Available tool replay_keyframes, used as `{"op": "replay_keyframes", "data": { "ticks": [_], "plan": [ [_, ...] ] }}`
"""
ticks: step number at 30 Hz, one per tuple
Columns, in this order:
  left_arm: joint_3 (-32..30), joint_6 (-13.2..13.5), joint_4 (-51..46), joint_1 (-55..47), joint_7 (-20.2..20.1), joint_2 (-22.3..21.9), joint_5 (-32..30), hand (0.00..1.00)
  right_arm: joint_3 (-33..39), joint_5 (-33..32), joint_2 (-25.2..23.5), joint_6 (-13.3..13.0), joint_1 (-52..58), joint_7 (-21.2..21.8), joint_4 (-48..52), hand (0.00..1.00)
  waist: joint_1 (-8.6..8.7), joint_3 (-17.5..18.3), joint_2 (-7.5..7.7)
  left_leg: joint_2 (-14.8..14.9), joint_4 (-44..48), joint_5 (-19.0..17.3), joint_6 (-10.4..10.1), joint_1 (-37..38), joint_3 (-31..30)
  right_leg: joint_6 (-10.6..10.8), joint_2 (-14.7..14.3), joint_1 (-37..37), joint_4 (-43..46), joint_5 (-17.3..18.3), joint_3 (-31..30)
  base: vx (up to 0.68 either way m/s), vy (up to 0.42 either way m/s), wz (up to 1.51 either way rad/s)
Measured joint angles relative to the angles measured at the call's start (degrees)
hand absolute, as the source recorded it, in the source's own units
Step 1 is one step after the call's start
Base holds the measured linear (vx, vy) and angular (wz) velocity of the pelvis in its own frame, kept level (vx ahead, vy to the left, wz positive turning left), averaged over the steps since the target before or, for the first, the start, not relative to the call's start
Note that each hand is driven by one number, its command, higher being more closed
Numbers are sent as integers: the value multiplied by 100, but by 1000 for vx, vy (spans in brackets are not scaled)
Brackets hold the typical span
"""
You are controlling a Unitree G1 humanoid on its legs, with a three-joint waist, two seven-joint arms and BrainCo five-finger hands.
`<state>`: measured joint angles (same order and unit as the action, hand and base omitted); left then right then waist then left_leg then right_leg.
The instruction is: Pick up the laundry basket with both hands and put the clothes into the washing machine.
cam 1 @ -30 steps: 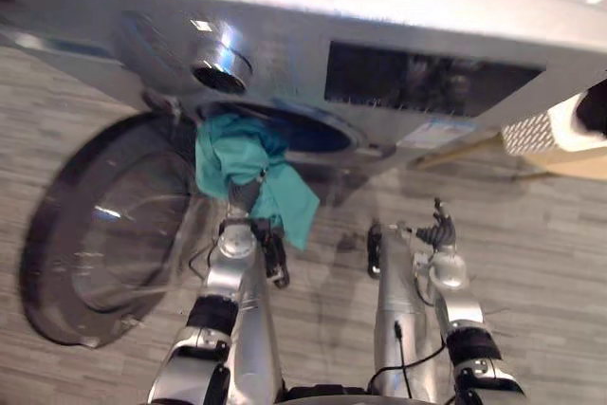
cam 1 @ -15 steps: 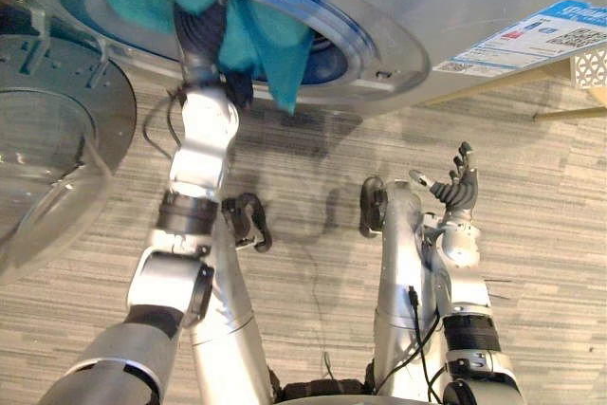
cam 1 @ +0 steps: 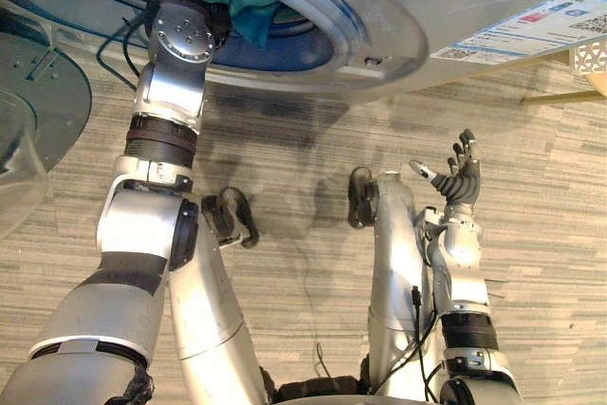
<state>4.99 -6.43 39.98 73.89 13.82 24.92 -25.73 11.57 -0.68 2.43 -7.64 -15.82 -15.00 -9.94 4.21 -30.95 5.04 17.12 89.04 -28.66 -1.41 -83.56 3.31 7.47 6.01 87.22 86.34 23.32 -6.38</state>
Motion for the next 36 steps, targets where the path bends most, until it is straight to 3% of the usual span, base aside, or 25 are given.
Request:
{"op": "replay_keyframes", "data": {
  "ticks": [3,7,10,16,22,24,26,28,30,31,33,34,36],
  "plan": [
    [171,-8,57,82,-131,62,-545,0,26,-38,40,-65,14,120,-44,0,-11,0,0,-4,-1,2,-1,-4,1,-2,4,0,0,-2,-1,0,0,0],
    [149,-2,51,186,-109,65,-558,0,31,-88,39,-68,21,148,-46,0,-12,0,0,-15,-61,11,-14,-11,1,-2,11,0,-47,-2,12,16,-2,0],
    [16,0,47,183,-55,59,-255,0,44,-87,35,-68,25,141,-46,0,-20,0,0,-21,-110,26,-36,-11,-10,-4,15,-1,-76,-1,36,42,-8,1],
    [-824,88,-872,-560,575,-68,787,0,24,-75,-25,49,112,104,-200,0,-41,2,-4,-73,-394,131,-161,248,-129,-77,76,-344,-265,35,223,44,-18,8],
    [-1242,304,-1839,-3366,542,-867,1908,0,25,-10,-200,453,636,94,-284,0,-317,93,-35,-136,-1453,358,-394,1671,-170,-317,180,-1809,-1069,111,616,68,-82,15],
    [-1237,337,-1965,-4324,413,-1240,2238,0,30,73,-203,578,873,121,-292,0,-383,487,-38,-140,-1806,438,-460,1906,-166,-384,187,-2062,-1356,105,706,87,-74,11],
    [-1187,396,-1999,-5383,204,-1656,2496,0,99,123,-196,647,1098,144,-294,0,-506,647,-52,-163,-2270,531,-558,2539,-149,-438,203,-2686,-1717,121,829,129,-81,13],
    [-1173,458,-1990,-6079,13,-1913,2622,0,129,126,-193,686,1203,162,-460,0,-518,787,-88,-214,-2647,596,-599,3046,-139,-446,215,-3214,-2044,121,933,132,-69,12],
    [-1160,485,-1763,-6729,-211,-2116,2672,0,161,125,-194,706,1431,197,-788,0,-541,904,-117,-242,-3276,719,-643,3902,-62,-510,226,-4071,-2604,66,1059,170,-61,13],
    [-1162,498,-1711,-6807,-240,-2130,2679,0,161,122,-197,708,1468,207,-837,0,-544,945,-125,-245,-3348,734,-644,4000,-51,-514,225,-4165,-2677,52,1072,172,-31,7],
    [-1215,548,-1043,-7284,-390,-2209,2738,0,160,113,-193,805,1755,293,-1446,0,-551,1220,-175,-304,-4235,941,-644,5046,139,-469,218,-5147,-3467,-106,1135,213,2,2],
    [-1219,549,-964,-7321,-394,-2221,2736,0,162,111,-193,812,1789,295,-1524,0,-550,1261,-183,-308,-4347,969,-638,5154,167,-464,215,-5246,-3577,-136,1142,196,32,-1],
    [-1262,559,-463,-7594,-502,-2293,2728,0,179,100,-193,821,2043,356,-2037,0,-536,1577,-334,-319,-5140,1192,-623,5920,328,-402,171,-6019,-4416,-405,1258,157,53,-5]
  ]
}}
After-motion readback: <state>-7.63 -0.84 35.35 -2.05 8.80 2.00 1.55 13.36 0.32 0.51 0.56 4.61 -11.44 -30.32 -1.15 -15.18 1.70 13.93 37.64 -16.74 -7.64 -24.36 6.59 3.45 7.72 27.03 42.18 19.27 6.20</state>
